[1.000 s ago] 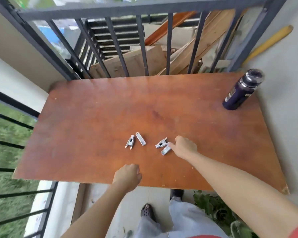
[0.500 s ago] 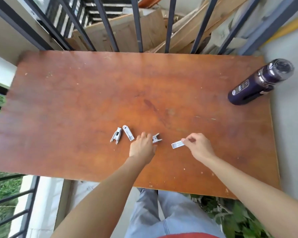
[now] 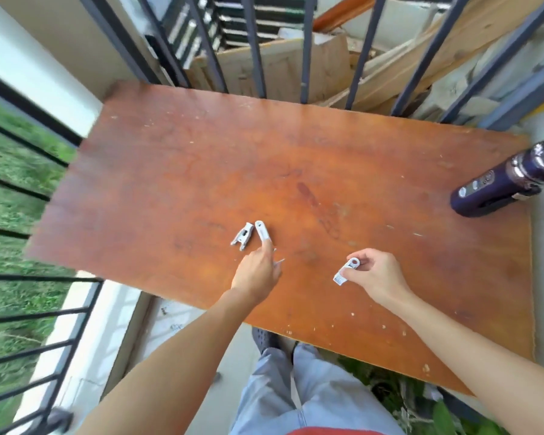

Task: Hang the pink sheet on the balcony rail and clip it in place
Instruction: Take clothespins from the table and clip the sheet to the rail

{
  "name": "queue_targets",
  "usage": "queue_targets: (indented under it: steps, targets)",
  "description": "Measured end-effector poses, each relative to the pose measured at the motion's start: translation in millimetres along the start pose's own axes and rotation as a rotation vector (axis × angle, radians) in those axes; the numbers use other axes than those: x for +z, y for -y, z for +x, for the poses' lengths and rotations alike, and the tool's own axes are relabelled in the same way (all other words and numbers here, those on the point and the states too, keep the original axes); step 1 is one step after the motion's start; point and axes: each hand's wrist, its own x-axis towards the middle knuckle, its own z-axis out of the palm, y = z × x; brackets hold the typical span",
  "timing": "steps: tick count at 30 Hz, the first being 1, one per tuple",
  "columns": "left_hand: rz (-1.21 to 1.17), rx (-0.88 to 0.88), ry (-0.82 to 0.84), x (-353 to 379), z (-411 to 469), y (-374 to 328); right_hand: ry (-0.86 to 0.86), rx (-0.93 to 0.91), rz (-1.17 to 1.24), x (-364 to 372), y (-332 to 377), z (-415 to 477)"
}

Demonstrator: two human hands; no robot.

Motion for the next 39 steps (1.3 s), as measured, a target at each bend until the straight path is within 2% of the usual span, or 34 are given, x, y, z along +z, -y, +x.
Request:
queue_targets:
  steps: [6,10,14,22,25,30,36,39]
  targets:
    - [0.01,-0.247,-0.113,-45.5,-97.5,65.1,0.196,-0.324,-0.135,64.3,83.2,-13.3]
    - [-0.024,-0.46,-0.164,-77.4,-186.9,106.5,0.343,-0.592,-0.372,127.4,138.3,-54.6]
    - [0.019,-0.608,-0.22,-90.4,-282.8,145.6,0.492,-0.783,-0.565,196.8,174.8,-110.8]
    - [0.109,-0.821,-0.372,-93.4,-500.2,206.0,0.74,-1.036,-0.571,346.9,213.2,-275.1]
    - [0.186,-0.885,-0.523,-107.9,-572.7,211.5,0.832,-1.127,-0.587,395.4,231.0,-336.0]
    - [0.279,-1.101,-0.811,-152.8,-672.1,211.2,0.927,-1.371,-0.569,464.5,278.4,-438.3]
    - [0.356,-1.343,-1.273,-224.3,-758.3,208.4,1.122,-1.621,-0.391,534.0,360.0,-556.0]
    - [0.363,-1.429,-1.432,-260.5,-774.8,213.1,1.181,-1.723,-0.263,557.9,401.4,-606.3]
